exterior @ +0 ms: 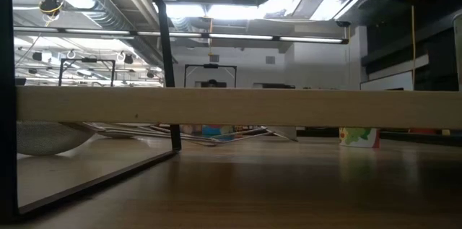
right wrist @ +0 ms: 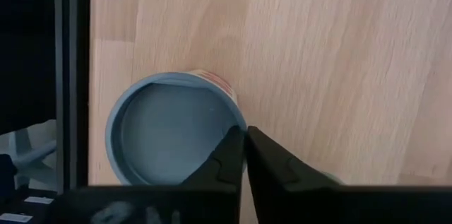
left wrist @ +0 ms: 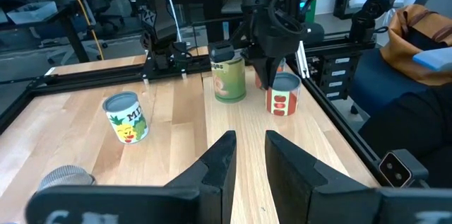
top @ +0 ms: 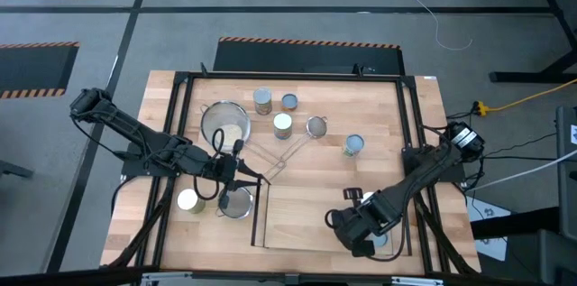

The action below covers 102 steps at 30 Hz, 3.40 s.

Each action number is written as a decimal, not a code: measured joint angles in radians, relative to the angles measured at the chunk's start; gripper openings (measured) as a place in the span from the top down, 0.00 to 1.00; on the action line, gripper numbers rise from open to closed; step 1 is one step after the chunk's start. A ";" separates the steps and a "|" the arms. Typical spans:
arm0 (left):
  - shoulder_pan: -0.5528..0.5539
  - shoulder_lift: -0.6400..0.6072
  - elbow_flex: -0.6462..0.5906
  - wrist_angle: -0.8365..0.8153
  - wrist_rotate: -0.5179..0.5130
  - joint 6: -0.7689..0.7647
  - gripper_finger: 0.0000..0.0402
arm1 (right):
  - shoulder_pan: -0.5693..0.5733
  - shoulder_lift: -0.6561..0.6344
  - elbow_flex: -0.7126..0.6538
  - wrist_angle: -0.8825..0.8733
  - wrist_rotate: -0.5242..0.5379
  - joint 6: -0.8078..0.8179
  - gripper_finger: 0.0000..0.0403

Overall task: Pick and place cans onto a shelf
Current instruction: Put the small canned tomatoes on the shelf, then put the canned tomatoes on the shelf

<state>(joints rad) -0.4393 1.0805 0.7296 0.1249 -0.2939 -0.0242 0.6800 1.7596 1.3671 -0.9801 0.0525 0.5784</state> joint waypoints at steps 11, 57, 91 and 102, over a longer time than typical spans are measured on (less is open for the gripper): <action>0.000 0.000 0.000 0.000 0.000 0.000 0.83 | -0.002 0.000 0.000 0.001 0.006 -0.008 0.79; 0.000 0.000 0.000 -0.010 0.000 0.000 0.83 | -0.788 0.022 0.117 0.479 -0.017 -0.929 0.73; 0.000 0.000 0.000 -0.019 0.000 0.000 0.83 | -0.894 0.049 -0.181 0.866 -0.126 -0.978 0.73; 0.000 0.000 -0.001 -0.030 0.000 0.000 0.83 | -0.894 0.136 -0.174 0.957 -0.126 -0.980 0.73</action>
<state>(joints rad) -0.4397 1.0809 0.7288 0.0948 -0.2939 -0.0242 -0.2142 1.8954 1.1926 -0.0236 -0.0731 -0.4011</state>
